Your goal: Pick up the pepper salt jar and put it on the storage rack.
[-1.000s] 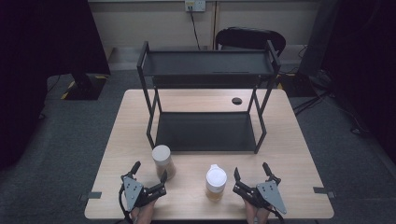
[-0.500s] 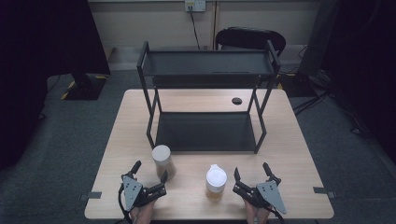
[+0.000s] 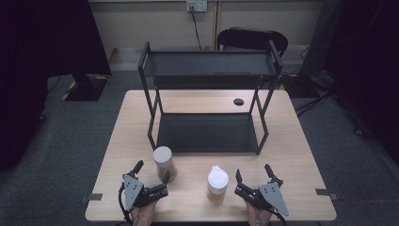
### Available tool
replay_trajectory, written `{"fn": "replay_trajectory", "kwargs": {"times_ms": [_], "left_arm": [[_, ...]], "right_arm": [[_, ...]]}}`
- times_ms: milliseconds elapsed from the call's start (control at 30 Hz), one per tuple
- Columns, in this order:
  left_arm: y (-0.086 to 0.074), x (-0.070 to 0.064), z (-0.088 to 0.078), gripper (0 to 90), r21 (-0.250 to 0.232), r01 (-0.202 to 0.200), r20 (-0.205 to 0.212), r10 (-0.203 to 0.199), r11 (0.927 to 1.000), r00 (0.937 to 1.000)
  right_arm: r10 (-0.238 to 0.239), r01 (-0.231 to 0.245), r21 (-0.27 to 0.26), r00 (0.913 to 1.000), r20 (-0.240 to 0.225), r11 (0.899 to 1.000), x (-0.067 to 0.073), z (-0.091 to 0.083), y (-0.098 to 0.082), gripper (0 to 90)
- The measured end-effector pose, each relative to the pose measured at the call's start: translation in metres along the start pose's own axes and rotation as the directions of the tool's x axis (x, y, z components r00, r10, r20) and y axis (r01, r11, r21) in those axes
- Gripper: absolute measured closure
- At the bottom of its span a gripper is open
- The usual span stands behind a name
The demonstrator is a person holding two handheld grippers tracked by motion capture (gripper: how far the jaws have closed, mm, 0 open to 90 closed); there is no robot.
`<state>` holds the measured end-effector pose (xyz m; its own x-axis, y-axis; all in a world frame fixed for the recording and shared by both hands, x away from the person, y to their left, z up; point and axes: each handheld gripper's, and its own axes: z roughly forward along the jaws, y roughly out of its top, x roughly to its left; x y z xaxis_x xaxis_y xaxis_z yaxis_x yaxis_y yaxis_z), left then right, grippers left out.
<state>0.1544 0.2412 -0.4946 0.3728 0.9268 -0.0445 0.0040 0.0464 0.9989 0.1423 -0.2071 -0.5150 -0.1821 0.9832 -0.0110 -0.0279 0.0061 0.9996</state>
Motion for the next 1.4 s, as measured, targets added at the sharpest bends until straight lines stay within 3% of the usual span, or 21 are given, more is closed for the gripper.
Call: {"fn": "replay_trajectory", "kwargs": {"times_ms": [267,700,967,1400], "left_arm": [[0.011,0.002,0.007,0.4,0.018,0.012,0.028,-0.013,0.9998,0.9995],[0.028,0.002,0.023,5.7,0.038,-0.007,0.063,0.005,0.9993,0.998],[0.031,0.002,0.032,12.1,0.082,-0.004,0.052,0.0,0.9966,0.9987],[0.021,-0.001,0.039,19.4,0.131,0.01,0.023,-0.013,0.9913,0.9997]], "right_arm": [[0.0,0.0,0.0,1.0,-0.002,1.0,0.0,0.0,0.0,0.0],[0.0,0.0,0.0,1.0,-0.003,1.0,0.0,0.0,0.0,0.0],[0.0,0.0,0.0,1.0,-0.003,1.0,-0.001,0.0,0.0,0.0],[0.0,0.0,0.0,1.0,0.0,1.0,0.0,0.0,0.0,0.0]]}}
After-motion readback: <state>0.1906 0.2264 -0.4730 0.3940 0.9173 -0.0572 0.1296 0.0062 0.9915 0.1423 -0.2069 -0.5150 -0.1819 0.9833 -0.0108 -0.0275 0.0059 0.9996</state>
